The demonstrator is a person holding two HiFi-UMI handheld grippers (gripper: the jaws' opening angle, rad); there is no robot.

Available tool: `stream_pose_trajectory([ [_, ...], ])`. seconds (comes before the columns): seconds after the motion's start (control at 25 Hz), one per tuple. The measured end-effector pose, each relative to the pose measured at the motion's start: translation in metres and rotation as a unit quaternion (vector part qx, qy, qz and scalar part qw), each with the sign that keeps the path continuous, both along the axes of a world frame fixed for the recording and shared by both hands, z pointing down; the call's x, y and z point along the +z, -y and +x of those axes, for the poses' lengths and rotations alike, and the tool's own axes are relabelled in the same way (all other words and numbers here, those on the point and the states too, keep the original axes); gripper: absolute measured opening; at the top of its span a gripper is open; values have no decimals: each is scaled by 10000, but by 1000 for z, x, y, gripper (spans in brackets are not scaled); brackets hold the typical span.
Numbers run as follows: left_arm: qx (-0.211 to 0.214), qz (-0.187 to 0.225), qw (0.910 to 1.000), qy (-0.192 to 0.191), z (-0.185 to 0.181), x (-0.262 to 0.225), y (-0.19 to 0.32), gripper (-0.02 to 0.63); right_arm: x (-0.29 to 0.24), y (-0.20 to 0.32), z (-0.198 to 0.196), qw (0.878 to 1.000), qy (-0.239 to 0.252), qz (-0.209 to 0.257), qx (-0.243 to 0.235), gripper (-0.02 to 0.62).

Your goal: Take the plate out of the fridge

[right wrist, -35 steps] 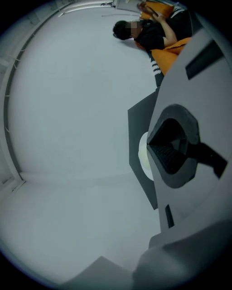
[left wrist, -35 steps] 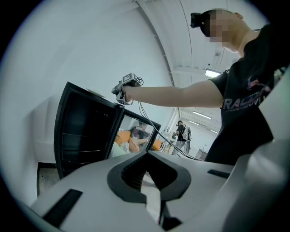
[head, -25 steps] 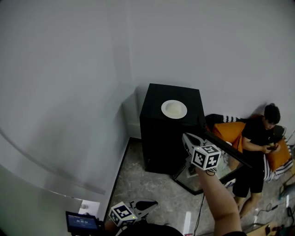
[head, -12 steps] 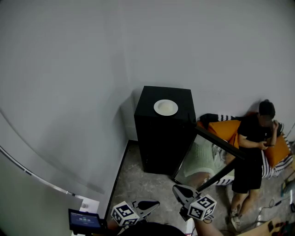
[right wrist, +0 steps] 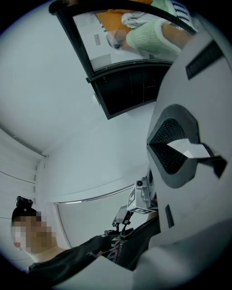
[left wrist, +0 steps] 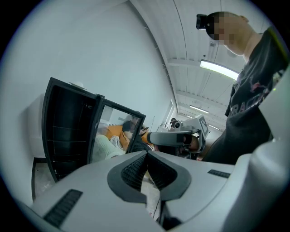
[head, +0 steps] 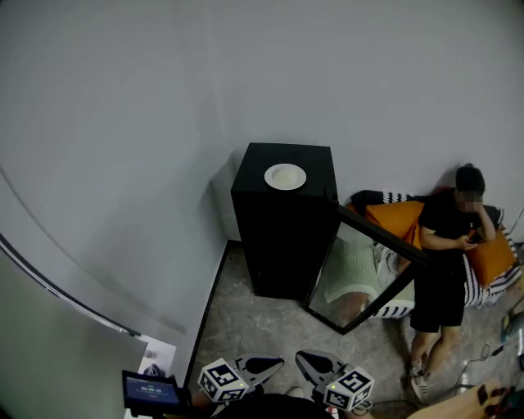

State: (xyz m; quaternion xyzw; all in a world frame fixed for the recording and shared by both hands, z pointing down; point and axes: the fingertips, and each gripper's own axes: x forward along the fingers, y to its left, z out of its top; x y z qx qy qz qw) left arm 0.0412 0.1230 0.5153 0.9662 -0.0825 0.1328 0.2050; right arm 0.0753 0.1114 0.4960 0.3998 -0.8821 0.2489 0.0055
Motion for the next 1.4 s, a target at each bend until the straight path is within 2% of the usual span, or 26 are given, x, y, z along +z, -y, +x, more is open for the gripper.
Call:
stream_pose_trajectory([
  [0.36,-66,31,9999,92,18,8,-63,6,13,-72,0,9990,-34,-14,-446,6],
  [0.72,-153,-74,9998,126,12,14,-66,6,15,-71,6,9991,46,-63,-409,6],
  [1.4,-108,-24,9998,163,10,17,-70,6,18,-80,1,9990,61,-67,-441,6],
])
